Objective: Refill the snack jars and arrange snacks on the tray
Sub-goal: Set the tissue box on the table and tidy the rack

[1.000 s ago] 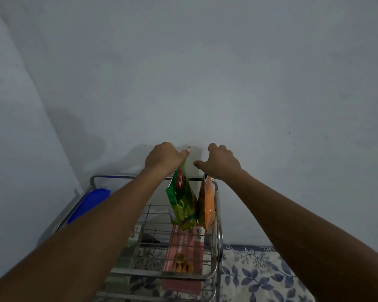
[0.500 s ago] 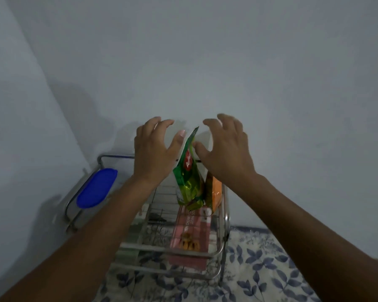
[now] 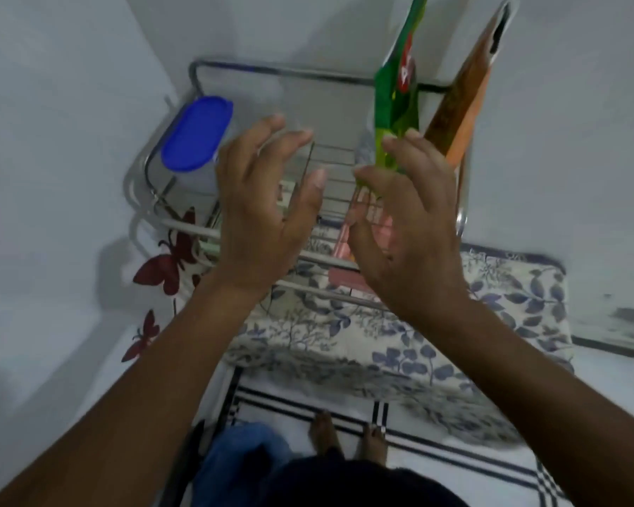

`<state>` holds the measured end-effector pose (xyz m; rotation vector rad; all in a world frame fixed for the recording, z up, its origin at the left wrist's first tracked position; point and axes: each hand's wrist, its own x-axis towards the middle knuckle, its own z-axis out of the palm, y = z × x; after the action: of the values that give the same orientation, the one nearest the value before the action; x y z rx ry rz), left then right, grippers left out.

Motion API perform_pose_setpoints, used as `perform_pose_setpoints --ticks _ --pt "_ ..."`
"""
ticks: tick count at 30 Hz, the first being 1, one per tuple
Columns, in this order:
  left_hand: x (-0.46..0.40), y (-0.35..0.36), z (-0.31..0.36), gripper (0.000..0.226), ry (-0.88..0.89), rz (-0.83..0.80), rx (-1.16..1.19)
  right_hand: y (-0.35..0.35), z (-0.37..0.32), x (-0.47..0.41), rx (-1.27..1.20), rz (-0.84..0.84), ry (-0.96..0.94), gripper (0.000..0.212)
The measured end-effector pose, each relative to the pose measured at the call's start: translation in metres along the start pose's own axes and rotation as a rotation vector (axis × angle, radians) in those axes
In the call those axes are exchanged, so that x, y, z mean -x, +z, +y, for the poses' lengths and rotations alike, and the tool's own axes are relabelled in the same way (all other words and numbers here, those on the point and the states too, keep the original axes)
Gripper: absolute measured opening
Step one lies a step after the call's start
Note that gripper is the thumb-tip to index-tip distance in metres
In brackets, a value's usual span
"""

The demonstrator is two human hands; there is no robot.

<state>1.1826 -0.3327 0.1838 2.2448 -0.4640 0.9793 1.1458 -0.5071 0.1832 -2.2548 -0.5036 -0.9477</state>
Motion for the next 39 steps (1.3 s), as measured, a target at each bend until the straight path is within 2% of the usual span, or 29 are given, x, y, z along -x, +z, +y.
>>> perform_pose_setpoints --ticks 4,9,12,15,19,23,29,34,39 --pt "0.053 0.002 -0.023 0.032 -0.063 -0.077 -0.015 0.031 0.000 0.047 -0.046 -0.176 0.048 0.030" --pt "0.106 0.006 -0.050 0.025 -0.007 -0.186 -0.035 0.064 -0.002 0.091 -0.127 -0.338 0.024 0.031" --pt "0.133 0.009 -0.065 0.025 -0.056 -0.262 -0.026 0.081 0.003 0.113 -0.140 -0.435 0.010 0.028" --pt "0.153 0.013 -0.079 0.025 -0.153 -0.340 -0.012 0.094 0.013 0.131 -0.039 -0.540 0.032 0.030" --pt "0.170 0.024 -0.105 0.027 -0.191 -0.433 -0.127 0.110 0.028 0.148 0.264 -0.650 0.109 0.058" --pt "0.173 0.036 -0.133 0.037 -0.158 -0.476 -0.277 0.123 0.044 0.151 0.440 -0.631 0.119 0.068" --pt "0.173 0.057 -0.163 0.045 -0.195 -0.509 -0.402 0.135 0.060 0.150 0.502 -0.631 0.215 0.070" --pt "0.162 0.066 -0.185 0.070 -0.248 -0.623 -0.414 0.140 0.067 0.150 0.514 -0.547 0.168 0.072" --pt "0.158 0.071 -0.193 0.072 -0.222 -0.639 -0.418 0.139 0.074 0.146 0.517 -0.459 0.153 0.065"
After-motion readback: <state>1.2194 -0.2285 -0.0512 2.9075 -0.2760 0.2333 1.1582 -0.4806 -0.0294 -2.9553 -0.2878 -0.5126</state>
